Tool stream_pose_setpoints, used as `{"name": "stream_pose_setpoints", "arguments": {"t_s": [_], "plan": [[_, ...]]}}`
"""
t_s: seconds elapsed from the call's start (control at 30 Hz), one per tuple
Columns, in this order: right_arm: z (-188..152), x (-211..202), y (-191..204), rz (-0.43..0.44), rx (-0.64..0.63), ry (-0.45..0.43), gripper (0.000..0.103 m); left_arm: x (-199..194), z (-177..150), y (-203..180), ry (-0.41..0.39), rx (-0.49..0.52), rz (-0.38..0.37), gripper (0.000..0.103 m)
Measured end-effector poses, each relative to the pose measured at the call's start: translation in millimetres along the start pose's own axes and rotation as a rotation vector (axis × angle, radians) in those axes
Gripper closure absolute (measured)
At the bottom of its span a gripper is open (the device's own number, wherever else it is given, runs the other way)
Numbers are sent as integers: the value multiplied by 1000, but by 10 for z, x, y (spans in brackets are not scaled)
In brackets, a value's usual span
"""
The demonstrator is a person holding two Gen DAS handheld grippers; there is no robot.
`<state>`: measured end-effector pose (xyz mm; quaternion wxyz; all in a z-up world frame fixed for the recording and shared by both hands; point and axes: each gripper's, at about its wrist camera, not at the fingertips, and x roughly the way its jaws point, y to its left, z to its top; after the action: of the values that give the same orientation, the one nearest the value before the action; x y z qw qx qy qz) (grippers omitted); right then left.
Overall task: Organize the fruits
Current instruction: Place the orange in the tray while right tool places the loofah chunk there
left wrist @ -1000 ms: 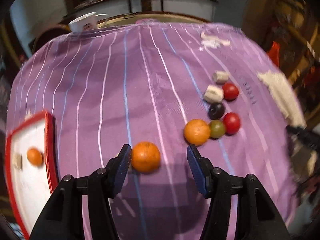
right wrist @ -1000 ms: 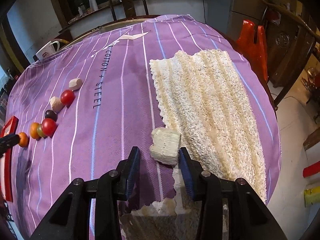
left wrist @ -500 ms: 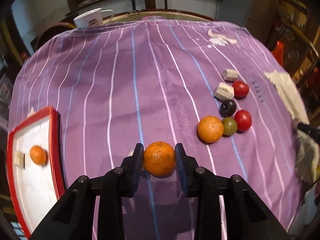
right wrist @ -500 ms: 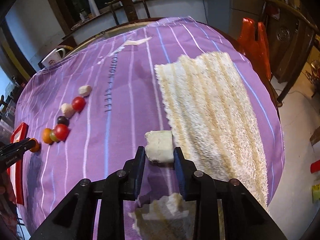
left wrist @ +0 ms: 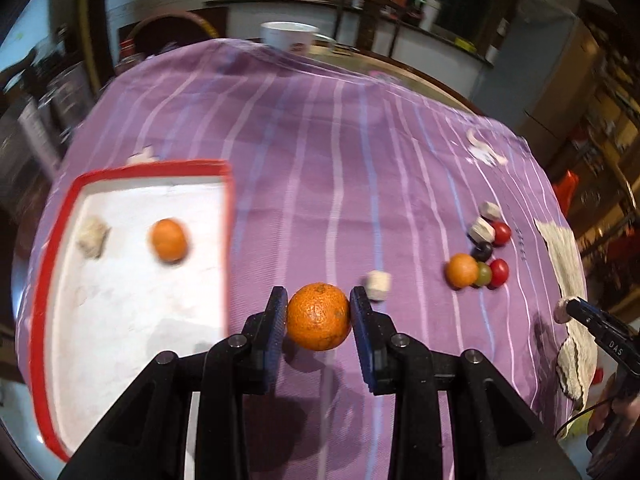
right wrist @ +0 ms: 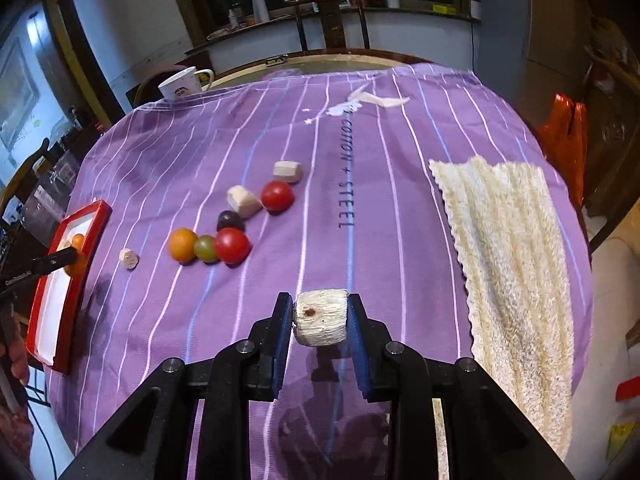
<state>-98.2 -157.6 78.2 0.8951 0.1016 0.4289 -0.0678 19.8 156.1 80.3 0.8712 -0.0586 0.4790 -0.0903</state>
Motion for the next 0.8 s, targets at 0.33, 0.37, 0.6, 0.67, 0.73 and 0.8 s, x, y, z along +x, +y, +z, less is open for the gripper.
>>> {"name": "stream_pose_setpoints", "arguments": {"t_s": [0.33,0.37,0.6,0.67,0.73,0.8], "plan": [[202,139,1175,185,-138,11,73,-200,-32,1024,-1,-142,149,72],[228,173,1365,218,-159,17,73,-198,-29,1111,4,-154,158,72],[337,535,2758,398,-283,58,73,-43,-13,1700,51,-235,214,72],[315,671,3098,417,-329,79,73,18,-15,1816,64,-256,224,71],[276,788,3369,423,-374,95,73,80,-14,1912,72,-271,229,71],[221,938,3604,416,-415,114,73,89,-3,1981,60,-282,210,70]]}}
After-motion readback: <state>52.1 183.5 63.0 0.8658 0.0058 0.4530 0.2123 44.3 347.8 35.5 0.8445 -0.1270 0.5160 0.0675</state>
